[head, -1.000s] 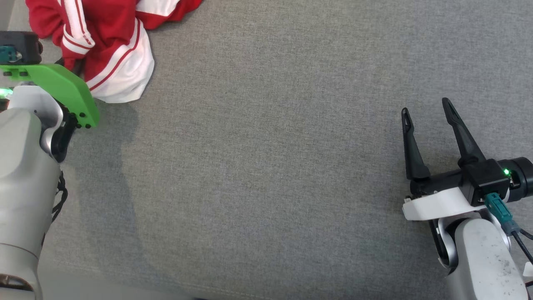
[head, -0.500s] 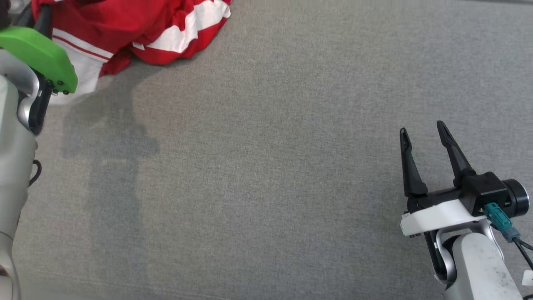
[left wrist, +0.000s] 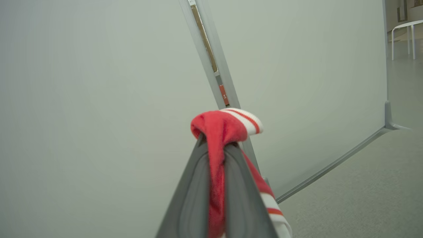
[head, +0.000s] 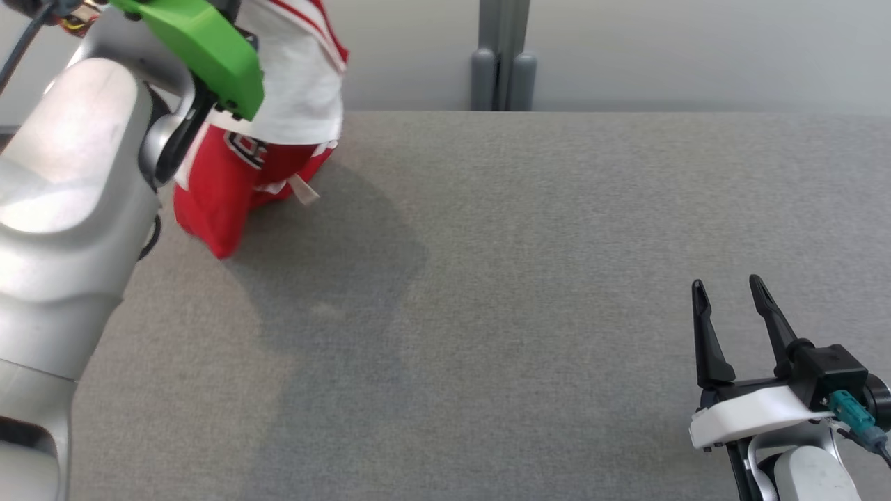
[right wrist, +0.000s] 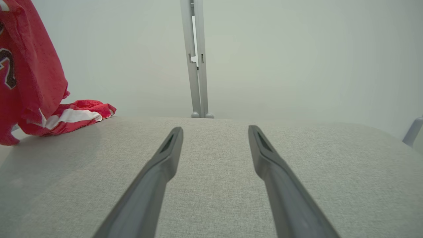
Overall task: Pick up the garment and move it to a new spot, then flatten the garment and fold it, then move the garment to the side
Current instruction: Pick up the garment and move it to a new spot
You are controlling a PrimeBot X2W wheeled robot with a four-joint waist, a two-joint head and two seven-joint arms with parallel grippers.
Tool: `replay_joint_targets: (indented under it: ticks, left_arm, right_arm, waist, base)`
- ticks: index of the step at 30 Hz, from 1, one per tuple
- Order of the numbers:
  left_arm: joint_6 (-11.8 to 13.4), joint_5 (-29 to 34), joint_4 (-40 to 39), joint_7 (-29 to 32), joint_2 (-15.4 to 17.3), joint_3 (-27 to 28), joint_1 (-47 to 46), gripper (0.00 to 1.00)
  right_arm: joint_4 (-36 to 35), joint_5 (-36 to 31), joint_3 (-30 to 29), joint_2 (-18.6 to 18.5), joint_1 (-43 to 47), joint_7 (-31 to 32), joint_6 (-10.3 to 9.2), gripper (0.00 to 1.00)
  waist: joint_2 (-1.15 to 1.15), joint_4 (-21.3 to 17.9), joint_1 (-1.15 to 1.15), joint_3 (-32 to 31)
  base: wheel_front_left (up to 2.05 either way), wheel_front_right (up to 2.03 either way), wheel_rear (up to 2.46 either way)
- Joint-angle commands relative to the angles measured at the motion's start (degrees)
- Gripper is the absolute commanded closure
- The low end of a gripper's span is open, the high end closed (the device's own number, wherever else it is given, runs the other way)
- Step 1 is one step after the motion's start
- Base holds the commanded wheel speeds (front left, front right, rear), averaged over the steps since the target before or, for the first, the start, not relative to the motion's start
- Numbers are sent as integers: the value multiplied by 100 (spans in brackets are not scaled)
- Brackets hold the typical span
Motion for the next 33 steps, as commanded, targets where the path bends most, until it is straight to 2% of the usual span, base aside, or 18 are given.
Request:
replay_joint_targets:
  ticks: [1,7,13,18,22,27,33]
  left_arm:
    - [-4,-100,-165,14,-102,-29,-65,100]
    - [40,-560,-764,-14,-589,96,15,100]
    - [308,-974,-720,37,-909,214,530,100]
    - [629,-1186,-122,-21,-863,202,1455,100]
    - [841,-1425,701,-298,-867,331,2317,100]
    - [935,-1734,1575,-623,-1003,545,3061,100]
    - [945,-1862,2153,-861,-1206,742,3448,100]
  right_arm:
    - [0,57,-48,-14,110,-19,-7,0]
    - [-19,47,-186,-13,209,-19,-7,0]
    - [-55,87,-252,-13,210,-19,-8,0]
    - [-92,138,-277,-12,166,-19,-7,0]
    - [-123,164,-323,-13,82,-19,-7,0]
    - [-109,155,-370,-13,30,-19,-7,0]
    - [-77,177,-313,-14,14,-19,-7,0]
  waist:
    - [0,-766,0,-562]
    - [0,-1272,0,-572]
    - [0,-1566,0,-431]
    - [0,-1617,0,-231]
    - [0,-1588,0,-90]
    - [0,-1443,0,-4]
    - [0,-1230,0,-15]
  base:
    - [0,0,0]
    - [0,0,0]
    - [0,0,0]
    - [0,0,0]
    - [0,0,0]
    - [0,0,0]
    - [0,0,0]
